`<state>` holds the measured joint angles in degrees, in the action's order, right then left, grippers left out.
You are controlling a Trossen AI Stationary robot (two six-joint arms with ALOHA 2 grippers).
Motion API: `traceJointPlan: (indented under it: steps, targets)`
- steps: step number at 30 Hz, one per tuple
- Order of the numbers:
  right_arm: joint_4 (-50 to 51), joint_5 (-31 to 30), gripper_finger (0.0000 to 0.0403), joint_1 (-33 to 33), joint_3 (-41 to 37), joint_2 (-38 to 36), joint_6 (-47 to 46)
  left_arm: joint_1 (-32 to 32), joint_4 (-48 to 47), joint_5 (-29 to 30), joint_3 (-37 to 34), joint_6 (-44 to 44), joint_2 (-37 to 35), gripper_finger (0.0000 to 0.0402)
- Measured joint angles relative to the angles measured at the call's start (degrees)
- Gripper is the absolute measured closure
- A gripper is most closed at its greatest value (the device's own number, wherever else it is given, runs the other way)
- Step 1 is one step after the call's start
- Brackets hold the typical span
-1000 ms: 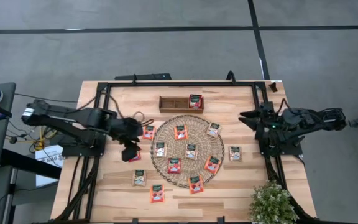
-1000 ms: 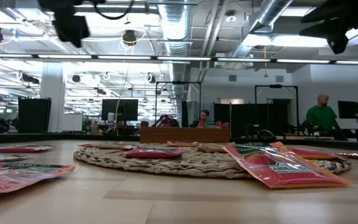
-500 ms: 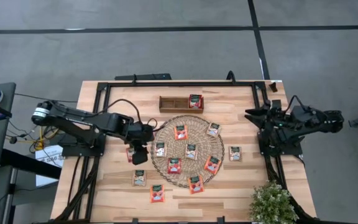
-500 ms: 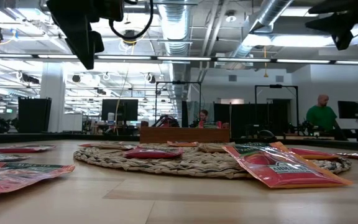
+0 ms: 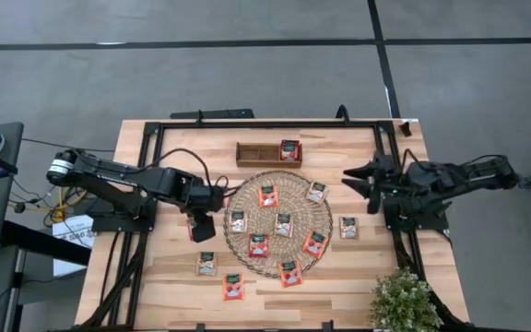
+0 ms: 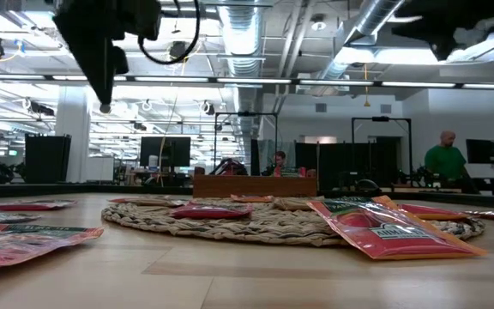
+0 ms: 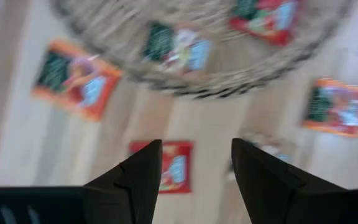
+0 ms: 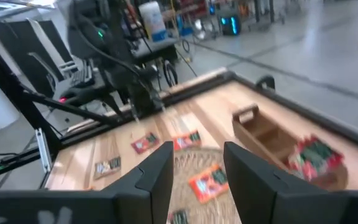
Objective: Pick & Place Tea
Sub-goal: Put the red tea bag into the right section of the brown wooden organizer
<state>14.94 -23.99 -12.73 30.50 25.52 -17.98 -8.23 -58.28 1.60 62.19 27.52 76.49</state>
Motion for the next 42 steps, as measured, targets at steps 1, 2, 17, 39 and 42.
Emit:
traceJointPlan:
  steps: [1, 2, 17, 39, 42]
  targets:
    - [-1.86, 0.02, 0.027, 0.0, 0.0, 1.1, 1.29, 0.0, -1.57, 1.75, 0.0, 1.06, 0.0, 0.0216]
    - [-3.35, 0.0, 0.0269, 0.0, 0.01, 1.9, 2.48, 0.05, -3.32, 3.2, 0.0, 2.15, 0.0, 0.0216]
    - [-9.22, -2.11, 0.0273, -9.68, -0.82, 1.6, 4.16, 4.72, -6.95, -2.08, 0.0, 3.72, 0.0, 0.0216]
    - [-34.11, -5.95, 0.0275, -8.1, -29.3, -24.35, -1.74, 6.44, -7.26, -1.79, -7.61, 4.74, -0.09, 0.0216]
    - [-34.75, -5.97, 0.0275, -8.13, -30.01, -24.5, -1.78, 7.96, -7.12, -0.75, -8.78, 4.96, -0.07, 0.0216]
